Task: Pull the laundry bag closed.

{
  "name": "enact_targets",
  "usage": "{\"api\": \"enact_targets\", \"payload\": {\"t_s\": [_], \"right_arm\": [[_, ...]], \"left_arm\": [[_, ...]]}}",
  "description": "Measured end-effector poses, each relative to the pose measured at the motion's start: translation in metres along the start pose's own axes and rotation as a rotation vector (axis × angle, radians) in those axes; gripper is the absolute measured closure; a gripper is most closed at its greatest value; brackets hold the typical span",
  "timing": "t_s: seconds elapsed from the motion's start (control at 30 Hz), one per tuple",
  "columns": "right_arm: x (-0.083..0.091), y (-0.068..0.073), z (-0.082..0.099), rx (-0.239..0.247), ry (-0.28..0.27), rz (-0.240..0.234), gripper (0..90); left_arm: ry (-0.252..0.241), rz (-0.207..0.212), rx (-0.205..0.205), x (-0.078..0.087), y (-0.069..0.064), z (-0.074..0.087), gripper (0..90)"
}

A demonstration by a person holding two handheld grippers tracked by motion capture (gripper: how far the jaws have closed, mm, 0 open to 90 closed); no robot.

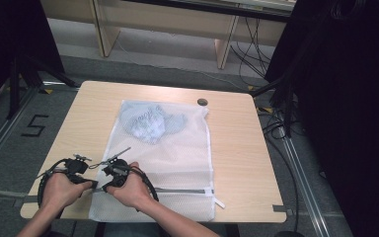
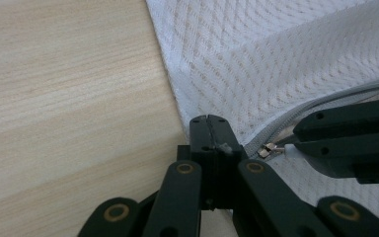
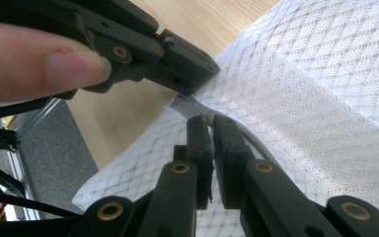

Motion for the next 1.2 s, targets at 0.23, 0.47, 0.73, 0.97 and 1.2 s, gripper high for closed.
{"api": "enact_targets", "payload": {"t_s": [0.23, 0.47, 0.73, 0.97, 1.2], "right_arm": [[0.004, -0.002, 0.003, 0.003, 0.013, 0.012, 87.0], [0.006, -0.002, 0.003, 0.010, 0.023, 0.022, 87.0], [0.012, -0.003, 0.005, 0.018, 0.034, 0.044, 87.0], [0.015, -0.004, 0.006, 0.034, 0.036, 0.054, 86.9], [0.018, -0.005, 0.008, 0.026, 0.046, 0.054, 86.9]], "left_arm": [[0.010, -0.005, -0.013, 0.001, 0.001, 0.000, 90.0], [0.002, 0.002, -0.001, 0.000, 0.000, 0.000, 90.0], [0.002, 0.002, -0.001, 0.000, 0.000, 0.000, 90.0], [0.001, 0.002, 0.001, 0.000, 0.000, 0.000, 90.0], [0.001, 0.000, 0.000, 0.000, 0.000, 0.000, 90.0]]}}
Point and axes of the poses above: each handheld gripper's, and its own axes: x roughly backward along the jaws, z roughly out of its underside, y roughly to its left, the point moved 4 cm from there along -x, roughly forward along the jaws, and after that the axes turned 10 degrees about x, right-handed, at the moved point
